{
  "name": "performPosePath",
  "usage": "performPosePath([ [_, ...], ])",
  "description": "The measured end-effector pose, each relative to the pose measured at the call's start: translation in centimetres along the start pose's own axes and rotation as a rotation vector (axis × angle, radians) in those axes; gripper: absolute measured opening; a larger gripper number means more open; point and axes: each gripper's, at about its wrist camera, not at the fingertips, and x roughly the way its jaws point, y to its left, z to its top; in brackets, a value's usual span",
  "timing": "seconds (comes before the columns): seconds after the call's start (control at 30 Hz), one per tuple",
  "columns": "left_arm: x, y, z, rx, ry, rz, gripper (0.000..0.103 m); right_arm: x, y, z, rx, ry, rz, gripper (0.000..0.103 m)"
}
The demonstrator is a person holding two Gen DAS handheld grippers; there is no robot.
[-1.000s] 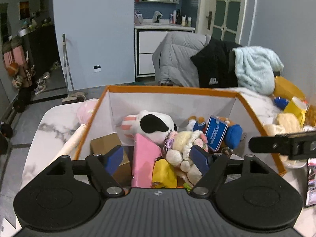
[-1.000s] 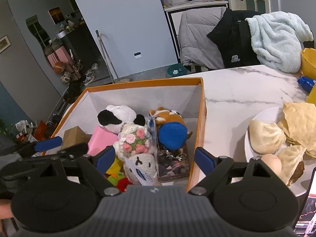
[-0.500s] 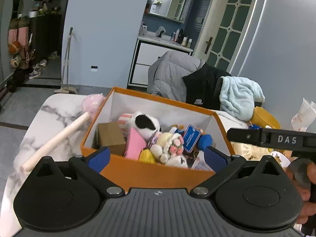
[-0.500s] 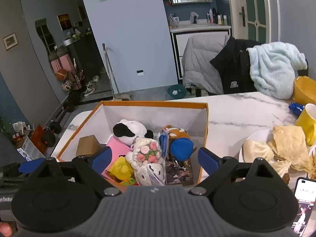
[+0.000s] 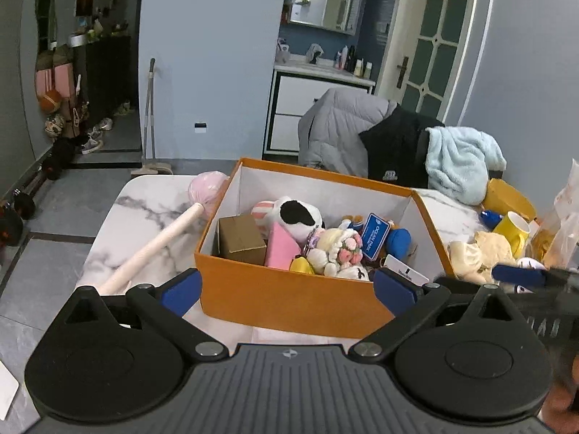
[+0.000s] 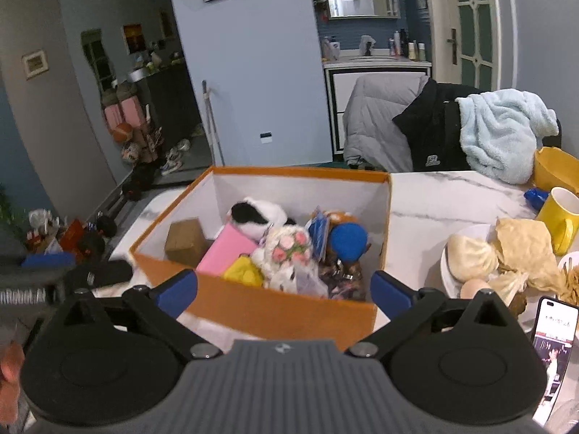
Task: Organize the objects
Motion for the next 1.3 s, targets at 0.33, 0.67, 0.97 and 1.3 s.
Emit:
performPosePath([
  [0.33, 1.5, -0.3, -2.0, 0.046, 0.037, 0.096, 0.103, 0.3, 1.6, -1.5, -0.057, 0.007, -0.045, 0.102],
  [0.67, 1.8, -0.2, -3.4, 0.089, 0.055, 0.137, 0.103, 1.1, 2.1, -2.3, -0.061, 0.023, -0.062, 0.102],
  [0.97, 1.5, 0.0, -3.2, 0.093, 0.041, 0.154, 0.103, 1.2, 2.5, -2.5, -0.062, 0.022, -0.069, 0.102],
  [1.3, 1.2, -0.2, -3.2, 0.105, 0.027, 0.158, 0.103, 1.0, 2.7, -2.6, -0.066, 0.019, -0.071, 0.102],
])
